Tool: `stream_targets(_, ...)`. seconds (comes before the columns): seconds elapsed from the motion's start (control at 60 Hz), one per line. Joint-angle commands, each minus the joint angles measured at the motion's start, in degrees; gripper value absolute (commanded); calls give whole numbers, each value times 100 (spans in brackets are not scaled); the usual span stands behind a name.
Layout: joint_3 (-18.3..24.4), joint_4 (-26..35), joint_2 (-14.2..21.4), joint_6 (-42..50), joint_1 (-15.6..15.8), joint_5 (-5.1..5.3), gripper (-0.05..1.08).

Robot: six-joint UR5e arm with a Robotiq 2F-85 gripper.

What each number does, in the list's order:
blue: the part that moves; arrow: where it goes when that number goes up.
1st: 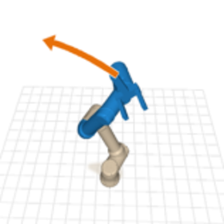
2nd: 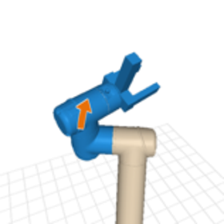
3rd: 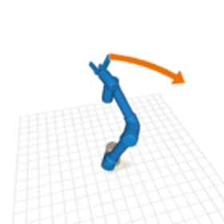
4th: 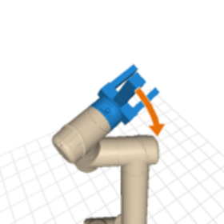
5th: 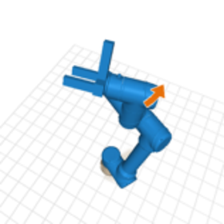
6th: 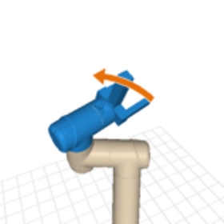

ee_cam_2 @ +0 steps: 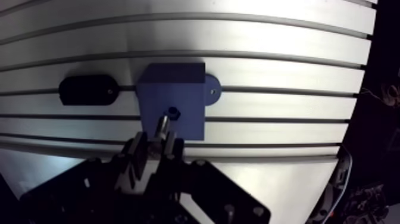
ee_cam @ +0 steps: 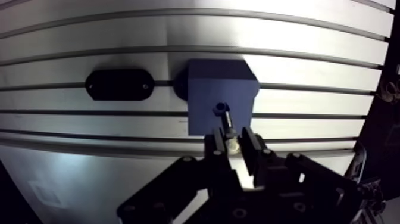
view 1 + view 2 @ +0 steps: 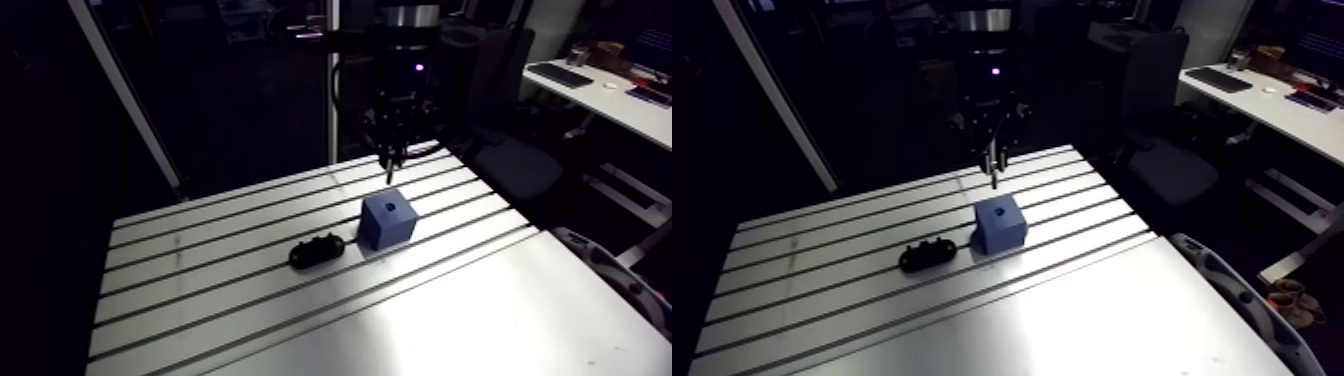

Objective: Pick up the M10 bolt and insert it into the hex recess until seated.

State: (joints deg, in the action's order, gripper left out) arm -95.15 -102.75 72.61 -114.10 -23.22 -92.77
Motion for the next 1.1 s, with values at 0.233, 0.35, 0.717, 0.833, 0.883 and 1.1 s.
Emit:
stream_targets(0.233, -43, 14, -23, -56, 1, -35, 103)
stream_targets(0.35, -43, 14, -51, -56, 1, -44, 103)
stream_targets(0.717, -131, -4, -77, -31, 1, -62, 104)
stream_targets(0.833, -131, -20, -102, -12, 1, -69, 104)
stream_targets(0.883, -131, -21, -111, -12, 1, -70, 104)
stream_targets(1.1, -132, -30, -172, 15, 1, -62, 104)
